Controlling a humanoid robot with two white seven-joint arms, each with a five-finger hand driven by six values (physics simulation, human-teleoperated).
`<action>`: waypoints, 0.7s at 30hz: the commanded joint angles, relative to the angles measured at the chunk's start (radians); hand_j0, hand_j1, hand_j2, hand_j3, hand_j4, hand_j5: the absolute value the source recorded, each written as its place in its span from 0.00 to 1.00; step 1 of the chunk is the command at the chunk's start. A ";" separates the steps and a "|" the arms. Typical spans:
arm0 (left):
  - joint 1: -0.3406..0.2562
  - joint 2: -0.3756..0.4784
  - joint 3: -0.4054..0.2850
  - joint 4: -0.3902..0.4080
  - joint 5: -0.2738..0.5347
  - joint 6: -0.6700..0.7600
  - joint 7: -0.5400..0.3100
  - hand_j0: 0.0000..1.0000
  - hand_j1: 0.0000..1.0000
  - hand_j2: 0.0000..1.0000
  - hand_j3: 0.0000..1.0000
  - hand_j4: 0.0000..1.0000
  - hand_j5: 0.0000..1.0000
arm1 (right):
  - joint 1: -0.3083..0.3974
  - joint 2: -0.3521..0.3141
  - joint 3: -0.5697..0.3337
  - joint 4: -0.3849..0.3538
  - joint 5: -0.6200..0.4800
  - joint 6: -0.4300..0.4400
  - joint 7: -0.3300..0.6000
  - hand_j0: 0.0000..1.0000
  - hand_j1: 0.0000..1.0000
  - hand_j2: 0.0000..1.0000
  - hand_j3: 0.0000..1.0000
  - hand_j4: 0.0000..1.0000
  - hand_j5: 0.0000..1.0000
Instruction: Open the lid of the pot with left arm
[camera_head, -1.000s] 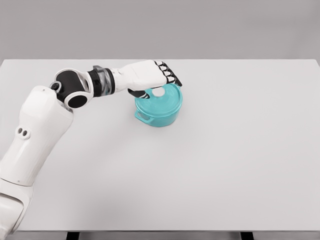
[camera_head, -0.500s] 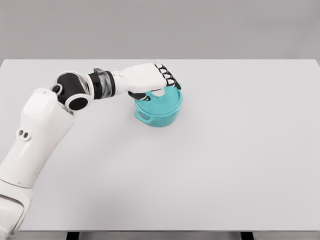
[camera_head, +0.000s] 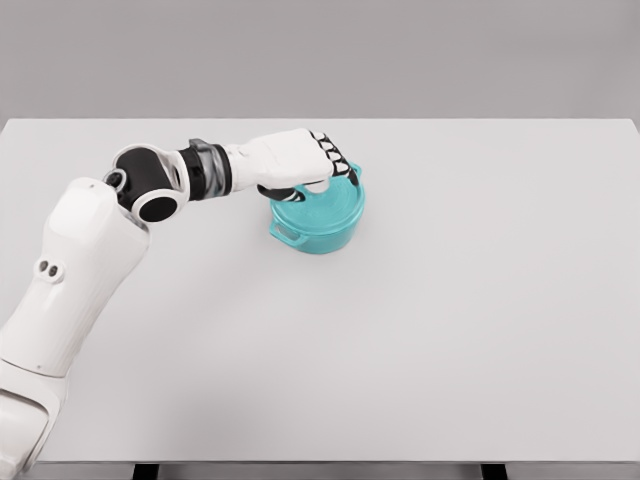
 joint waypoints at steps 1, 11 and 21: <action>0.000 0.000 -0.001 0.000 0.005 0.003 0.001 0.78 0.78 0.78 0.78 0.78 0.78 | 0.000 0.000 0.000 0.000 -0.001 0.000 0.000 1.00 1.00 1.00 1.00 1.00 1.00; 0.012 0.002 -0.001 0.000 0.005 0.003 0.001 0.77 0.77 0.77 0.77 0.77 0.77 | 0.000 0.000 0.000 0.000 -0.001 0.000 0.000 1.00 1.00 1.00 1.00 1.00 1.00; 0.012 0.002 0.000 -0.001 0.005 0.003 0.001 0.73 0.73 0.73 0.73 0.73 0.73 | 0.000 0.000 0.000 0.000 -0.001 0.000 0.000 1.00 1.00 1.00 1.00 1.00 1.00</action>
